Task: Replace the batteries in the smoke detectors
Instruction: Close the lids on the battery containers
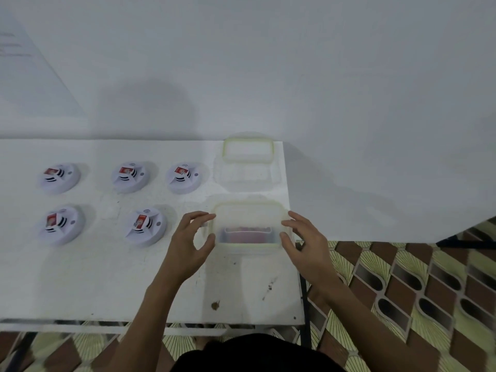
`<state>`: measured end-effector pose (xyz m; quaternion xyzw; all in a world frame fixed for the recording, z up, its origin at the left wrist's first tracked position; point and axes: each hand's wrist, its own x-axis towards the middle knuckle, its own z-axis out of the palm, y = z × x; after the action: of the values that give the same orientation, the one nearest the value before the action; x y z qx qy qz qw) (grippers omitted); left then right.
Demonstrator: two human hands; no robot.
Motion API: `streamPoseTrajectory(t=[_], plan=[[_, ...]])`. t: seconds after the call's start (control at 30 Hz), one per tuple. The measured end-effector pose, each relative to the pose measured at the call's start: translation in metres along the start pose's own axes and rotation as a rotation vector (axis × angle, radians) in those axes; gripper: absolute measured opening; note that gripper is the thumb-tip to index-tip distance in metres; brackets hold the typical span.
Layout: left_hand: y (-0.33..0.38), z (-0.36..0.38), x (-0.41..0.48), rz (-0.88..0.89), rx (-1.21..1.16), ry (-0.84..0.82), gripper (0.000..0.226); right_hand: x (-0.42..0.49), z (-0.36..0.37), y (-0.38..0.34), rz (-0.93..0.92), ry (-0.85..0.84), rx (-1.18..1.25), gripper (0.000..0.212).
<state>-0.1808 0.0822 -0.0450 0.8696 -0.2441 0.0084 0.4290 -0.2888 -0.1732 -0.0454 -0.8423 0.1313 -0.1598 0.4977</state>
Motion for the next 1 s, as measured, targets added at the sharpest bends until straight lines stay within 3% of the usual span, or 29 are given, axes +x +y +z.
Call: streamPoseTrajectory(t=[0.33, 0.5, 1.0], plan=[[0.004, 0.011, -0.007, -0.110, -0.161, 0.055, 0.047, -0.007, 0.017, -0.005, 0.124, 0.023, 0.202, 0.023], [0.004, 0.010, -0.006, -0.215, -0.246, 0.053, 0.042, -0.006, 0.020, -0.003, 0.142, 0.032, 0.164, 0.020], [0.010, 0.017, -0.006, -0.235, -0.089, 0.069, 0.038, -0.009, 0.017, -0.019, 0.139, -0.013, 0.064, 0.020]])
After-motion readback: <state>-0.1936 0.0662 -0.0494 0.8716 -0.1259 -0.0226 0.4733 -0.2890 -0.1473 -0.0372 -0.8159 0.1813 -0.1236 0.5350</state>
